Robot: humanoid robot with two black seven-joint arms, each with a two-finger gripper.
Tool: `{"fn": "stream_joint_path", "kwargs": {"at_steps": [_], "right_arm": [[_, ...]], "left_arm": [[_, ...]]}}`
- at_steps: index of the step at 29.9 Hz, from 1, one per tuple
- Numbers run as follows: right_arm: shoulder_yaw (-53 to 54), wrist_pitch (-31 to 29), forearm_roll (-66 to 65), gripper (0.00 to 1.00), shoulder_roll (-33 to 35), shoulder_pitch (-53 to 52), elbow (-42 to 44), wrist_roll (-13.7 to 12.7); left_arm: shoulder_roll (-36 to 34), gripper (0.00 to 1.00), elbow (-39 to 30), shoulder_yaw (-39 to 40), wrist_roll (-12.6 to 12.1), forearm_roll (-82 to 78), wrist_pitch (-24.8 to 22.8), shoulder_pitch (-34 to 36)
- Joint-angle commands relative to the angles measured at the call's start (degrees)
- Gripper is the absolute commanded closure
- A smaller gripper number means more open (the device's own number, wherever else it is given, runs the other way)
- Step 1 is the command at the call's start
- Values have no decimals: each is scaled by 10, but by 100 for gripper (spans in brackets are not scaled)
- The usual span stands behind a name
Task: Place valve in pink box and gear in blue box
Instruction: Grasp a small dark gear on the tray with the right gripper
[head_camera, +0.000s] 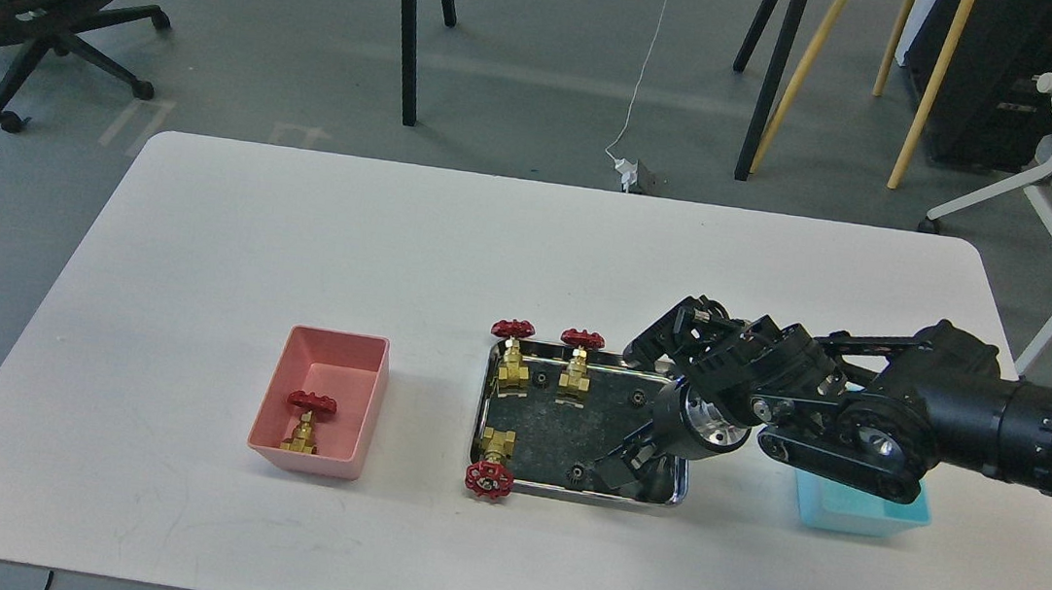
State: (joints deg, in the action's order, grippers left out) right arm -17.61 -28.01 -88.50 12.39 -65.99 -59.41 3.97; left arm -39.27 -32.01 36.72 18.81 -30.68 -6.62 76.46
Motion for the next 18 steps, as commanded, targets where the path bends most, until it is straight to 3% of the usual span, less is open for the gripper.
{"fn": "stream_joint_path", "kwargs": {"at_steps": [1,10,18], "right_arm": [[-11,0,0,10,-1,2,1,0],[-10,0,-11,15,-3,4,12,0],[-11,0,-14,35,-12,3,13,-4]], "left_arm": [[1,3,3,0,0,0,0,0],[-1,3,4,-1,1,0,0,0],[-5,3,13,-1,1,0,-1,0]]}}
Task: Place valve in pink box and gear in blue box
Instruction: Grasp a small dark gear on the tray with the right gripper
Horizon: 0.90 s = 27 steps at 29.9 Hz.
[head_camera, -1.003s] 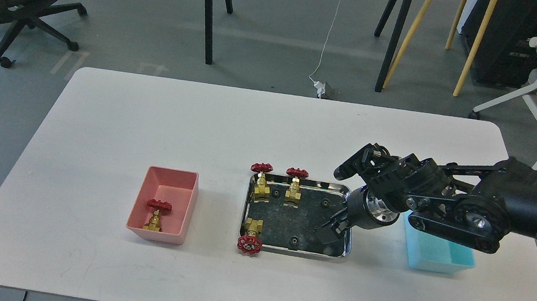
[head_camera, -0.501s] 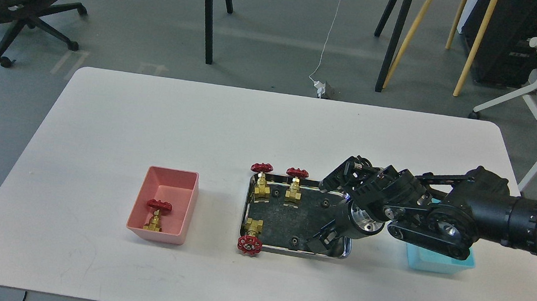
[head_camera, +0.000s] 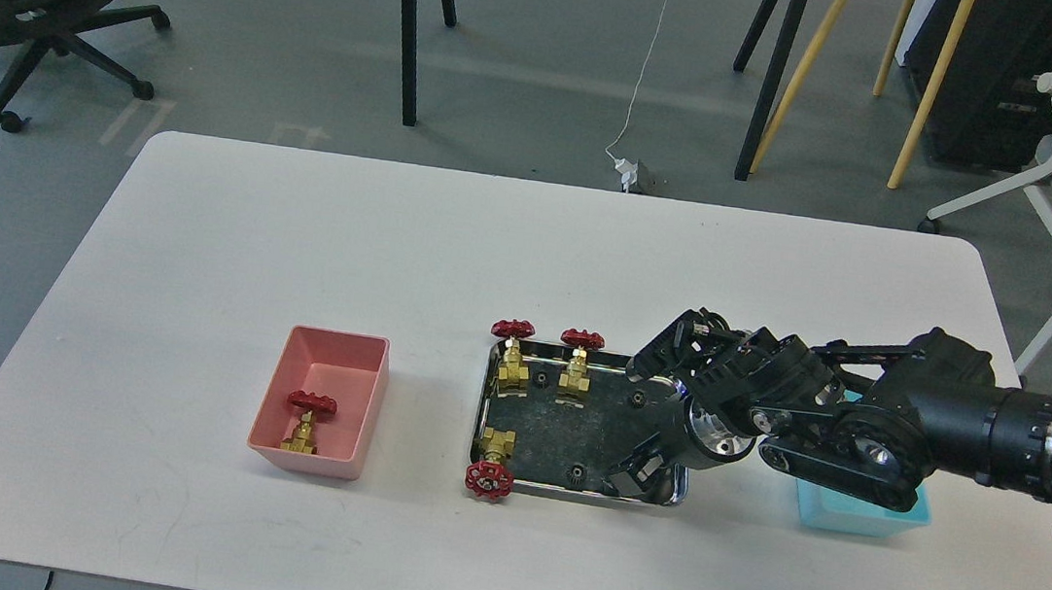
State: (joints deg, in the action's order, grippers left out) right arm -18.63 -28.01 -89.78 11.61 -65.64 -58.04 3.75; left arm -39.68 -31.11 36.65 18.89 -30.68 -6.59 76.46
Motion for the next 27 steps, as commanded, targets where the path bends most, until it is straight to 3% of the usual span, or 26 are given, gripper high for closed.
{"fn": "stream_joint_path", "kwargs": {"at_steps": [1,12,27], "right_arm": [[-1,0,-1,37,-3,-2,-1,-2],[-1,0,-1,59,-8,-4,-1,-7],[-2,0,-1,61,-19,-7,-6,-10]], "left_arm": [[0,3,4,0,0,0,-1,0],[-4,3,4,0,-1,0,-1,0],[-8,3,12,0,0,0,-2,1]]}}
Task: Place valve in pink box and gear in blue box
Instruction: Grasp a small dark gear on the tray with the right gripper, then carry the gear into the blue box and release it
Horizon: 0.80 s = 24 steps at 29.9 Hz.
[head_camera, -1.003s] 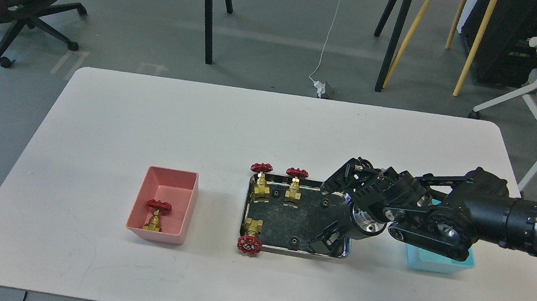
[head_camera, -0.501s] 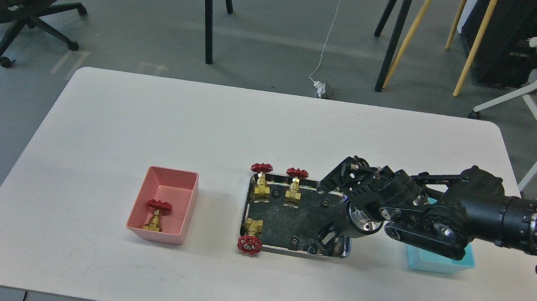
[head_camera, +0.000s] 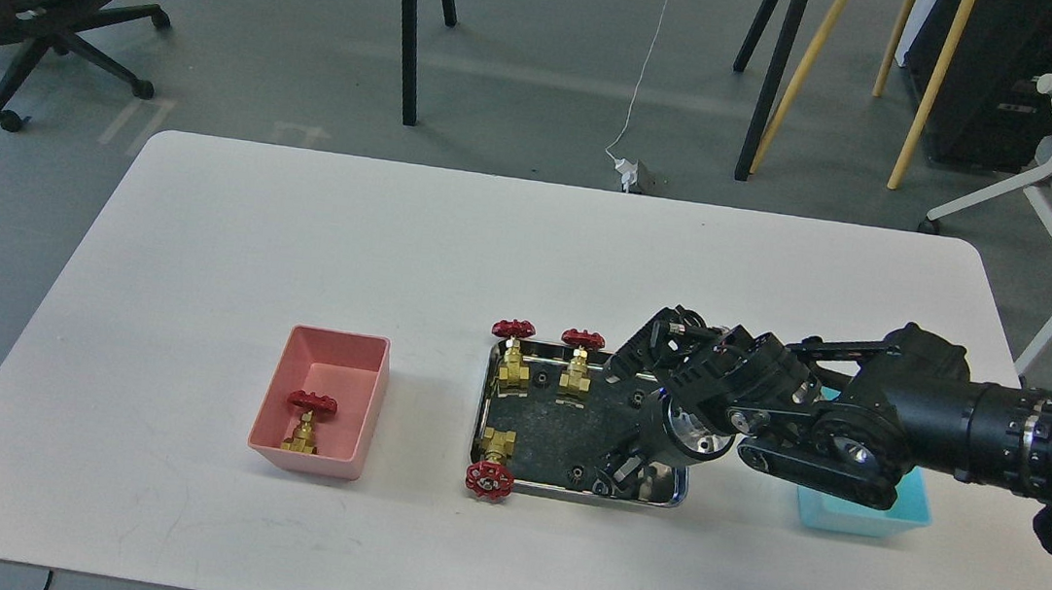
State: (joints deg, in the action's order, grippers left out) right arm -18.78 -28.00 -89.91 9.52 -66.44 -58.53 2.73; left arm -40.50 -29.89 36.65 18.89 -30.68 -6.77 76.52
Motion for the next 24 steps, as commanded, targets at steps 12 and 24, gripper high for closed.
{"fn": "stream_joint_path", "kwargs": {"at_steps": [12,24], "right_arm": [[-3,0,1,61,12,3,-4,0],[-2,0,1,83,13,4,-13,-15]], "left_arm": [[-1,3,1,0,0,0,0,0],[-2,3,17,-1,5,0,-3,2]]}}
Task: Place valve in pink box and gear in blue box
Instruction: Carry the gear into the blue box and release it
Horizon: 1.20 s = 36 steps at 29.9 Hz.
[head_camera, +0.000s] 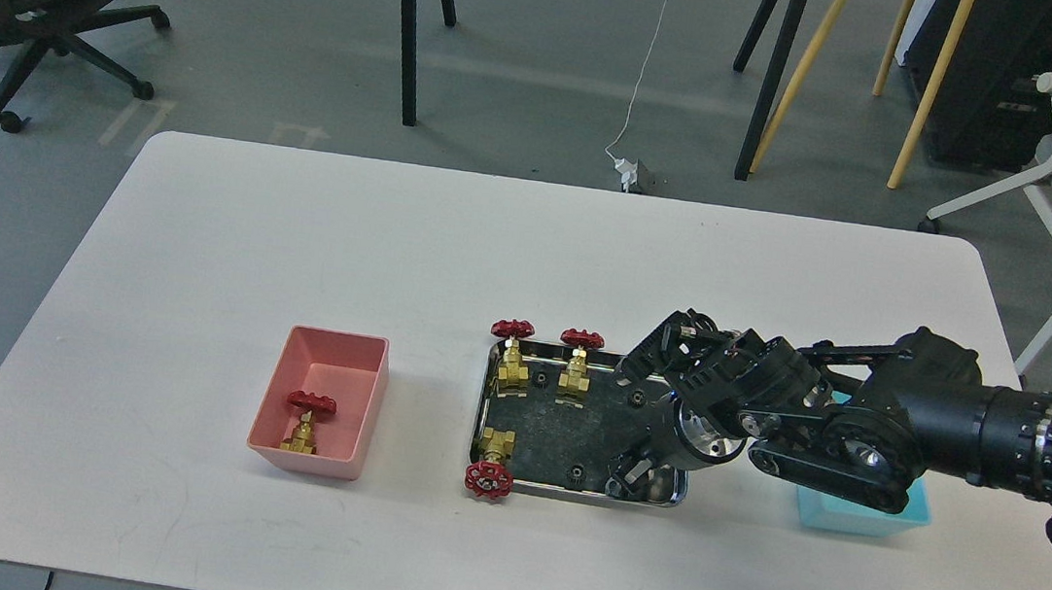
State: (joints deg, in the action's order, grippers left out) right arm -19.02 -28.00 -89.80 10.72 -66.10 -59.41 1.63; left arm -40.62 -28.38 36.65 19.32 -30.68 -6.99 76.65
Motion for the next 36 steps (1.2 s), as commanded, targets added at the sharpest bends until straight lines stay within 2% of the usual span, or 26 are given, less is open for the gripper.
{"fn": "stream_joint_path", "kwargs": {"at_steps": [1,8,13,16,24,27,32,36], "right_arm": [[1,0,1,83,0,1,-4,-4],[44,0,7,88,2,-6,4,-4],[151,0,11,88,60,-10,13,-3],[166,0,26,88,140,-19,-18,-1],[163,0,53,87,425,-4,-230,0],[170,0,53,87,486,36,-261,0],[176,0,46,87,508,77,-257,1],[178,0,45,86,485,82,-230,0]], "left_arm": [[-1,3,2,-1,1,0,0,1],[0,3,2,-1,1,0,0,1],[2,3,2,-4,0,-2,0,0],[5,3,2,-4,0,-4,0,0],[19,2,1,-4,0,-6,0,2],[26,2,1,-4,-1,-6,0,2],[40,2,1,-4,-1,-6,4,3],[41,2,0,-4,-2,-5,4,10]]}}
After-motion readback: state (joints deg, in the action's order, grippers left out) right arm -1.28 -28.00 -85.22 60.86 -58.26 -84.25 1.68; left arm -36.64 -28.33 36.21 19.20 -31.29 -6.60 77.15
